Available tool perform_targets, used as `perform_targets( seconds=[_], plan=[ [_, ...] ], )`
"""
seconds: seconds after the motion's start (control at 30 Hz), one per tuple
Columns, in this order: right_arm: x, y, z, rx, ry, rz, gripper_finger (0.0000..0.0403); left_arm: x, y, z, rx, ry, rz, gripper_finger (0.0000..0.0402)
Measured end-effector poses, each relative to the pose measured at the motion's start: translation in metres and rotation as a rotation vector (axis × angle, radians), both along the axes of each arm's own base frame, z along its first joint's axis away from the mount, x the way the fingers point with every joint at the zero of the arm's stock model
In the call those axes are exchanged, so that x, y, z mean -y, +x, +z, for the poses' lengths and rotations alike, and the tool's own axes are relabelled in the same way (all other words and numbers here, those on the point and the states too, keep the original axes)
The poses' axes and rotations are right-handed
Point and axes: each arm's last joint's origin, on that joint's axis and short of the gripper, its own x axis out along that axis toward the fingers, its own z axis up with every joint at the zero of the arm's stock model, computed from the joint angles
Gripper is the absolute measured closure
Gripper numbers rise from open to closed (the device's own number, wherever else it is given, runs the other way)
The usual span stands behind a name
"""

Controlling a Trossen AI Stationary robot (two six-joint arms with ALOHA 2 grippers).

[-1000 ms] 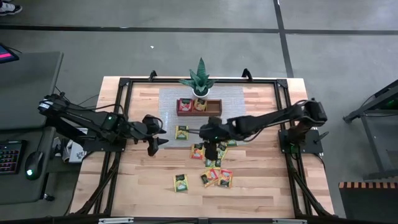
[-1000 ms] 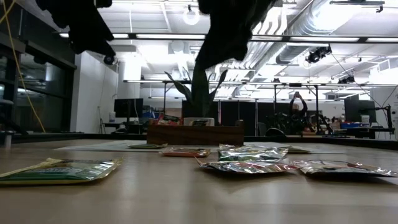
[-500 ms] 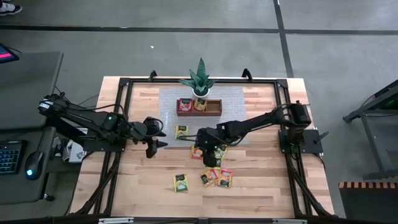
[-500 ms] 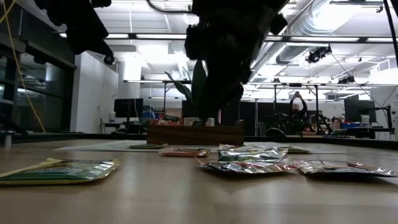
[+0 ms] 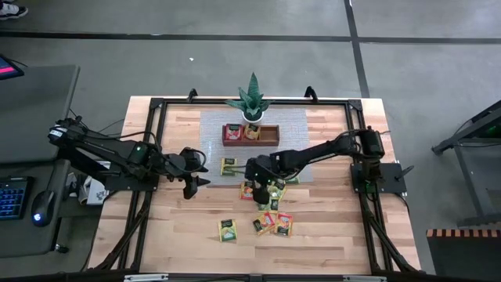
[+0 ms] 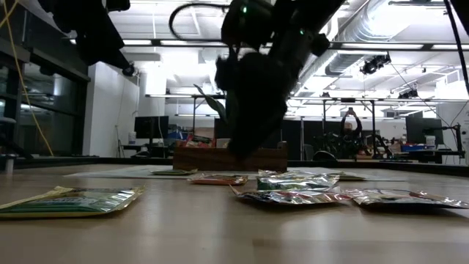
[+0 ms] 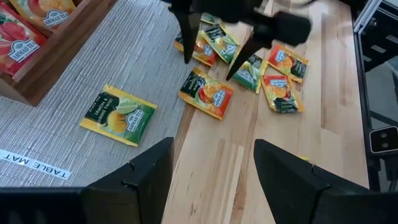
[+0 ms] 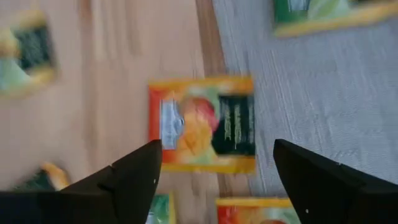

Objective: Pick & Place Tea
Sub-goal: Put the orange tea bag into the middle section of the wooden organizer

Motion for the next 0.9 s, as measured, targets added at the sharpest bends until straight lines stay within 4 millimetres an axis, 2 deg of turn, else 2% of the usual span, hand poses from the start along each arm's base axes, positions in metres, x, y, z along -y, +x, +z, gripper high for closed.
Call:
perform_targets(
  seconds=[0.2, 0.5, 0.7, 0.9],
  plan=[
    [-0.011, 0.001, -0.021, -0.053, -0.066, 0.015, 0.0104, 0.000, -0.001, -0.001, -0.013, 0.004, 0.000, 0.0182],
    [-0.010, 0.002, -0.026, -0.062, -0.124, -0.022, 0.0120, -0.001, -0.002, -0.003, -0.036, 0.009, 0.002, 0.0182],
    [-0.010, 0.003, -0.030, -0.071, -0.109, -0.030, 0.0158, -0.001, -0.002, -0.003, -0.038, 0.009, 0.001, 0.0182],
    [-0.010, 0.003, -0.032, -0.080, -0.084, -0.076, 0.0215, -0.001, -0.003, -0.003, -0.040, 0.010, 0.002, 0.0182]
  ],
)
